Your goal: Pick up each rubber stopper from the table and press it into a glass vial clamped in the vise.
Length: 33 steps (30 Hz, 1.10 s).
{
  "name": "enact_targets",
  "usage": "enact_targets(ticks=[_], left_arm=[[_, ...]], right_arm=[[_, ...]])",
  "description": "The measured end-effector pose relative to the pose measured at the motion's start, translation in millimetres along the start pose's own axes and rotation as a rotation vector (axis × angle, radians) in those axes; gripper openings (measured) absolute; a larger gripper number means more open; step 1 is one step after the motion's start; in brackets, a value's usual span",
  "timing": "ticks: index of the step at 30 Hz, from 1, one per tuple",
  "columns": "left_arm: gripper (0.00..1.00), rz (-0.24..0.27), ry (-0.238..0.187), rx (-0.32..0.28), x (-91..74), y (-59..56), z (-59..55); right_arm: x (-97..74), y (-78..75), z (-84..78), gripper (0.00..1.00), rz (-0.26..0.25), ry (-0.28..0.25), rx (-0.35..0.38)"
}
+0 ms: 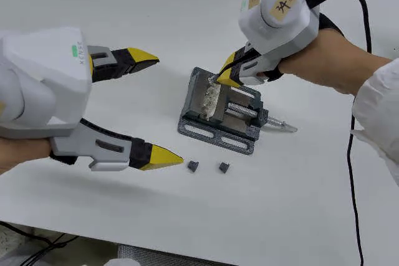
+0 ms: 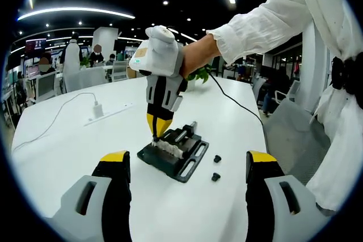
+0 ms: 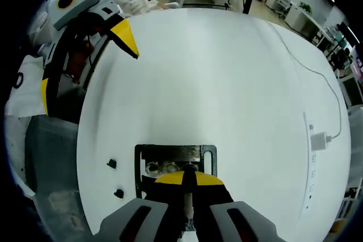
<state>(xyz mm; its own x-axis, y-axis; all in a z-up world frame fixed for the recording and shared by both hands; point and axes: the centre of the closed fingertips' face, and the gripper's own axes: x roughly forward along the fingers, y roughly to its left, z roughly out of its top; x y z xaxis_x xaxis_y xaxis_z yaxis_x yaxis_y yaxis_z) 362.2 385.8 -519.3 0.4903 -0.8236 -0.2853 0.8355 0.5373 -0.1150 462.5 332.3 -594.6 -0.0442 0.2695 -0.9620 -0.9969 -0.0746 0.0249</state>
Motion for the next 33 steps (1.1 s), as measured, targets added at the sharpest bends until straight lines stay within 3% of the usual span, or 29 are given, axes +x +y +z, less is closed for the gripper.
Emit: enact_targets(ticks=[8, 23, 33], left_arm=[[0.84, -0.009, -0.003, 0.003, 3.7, -1.2, 0.8], [0.9, -0.021, 0.017, -0.006, 6.0, -1.1, -11.3], [0.9, -0.02, 0.024, -0.006, 4.5, -0.9, -13.4]], right_arm=[[0.1, 0.4, -0.4, 0.0, 0.003, 0.013, 0.002], [4.2, -2.8, 1.7, 0.0, 0.008, 0.028, -0.006], [4.0, -3.5, 2.6, 0.0, 0.042, 0.066, -0.005]])
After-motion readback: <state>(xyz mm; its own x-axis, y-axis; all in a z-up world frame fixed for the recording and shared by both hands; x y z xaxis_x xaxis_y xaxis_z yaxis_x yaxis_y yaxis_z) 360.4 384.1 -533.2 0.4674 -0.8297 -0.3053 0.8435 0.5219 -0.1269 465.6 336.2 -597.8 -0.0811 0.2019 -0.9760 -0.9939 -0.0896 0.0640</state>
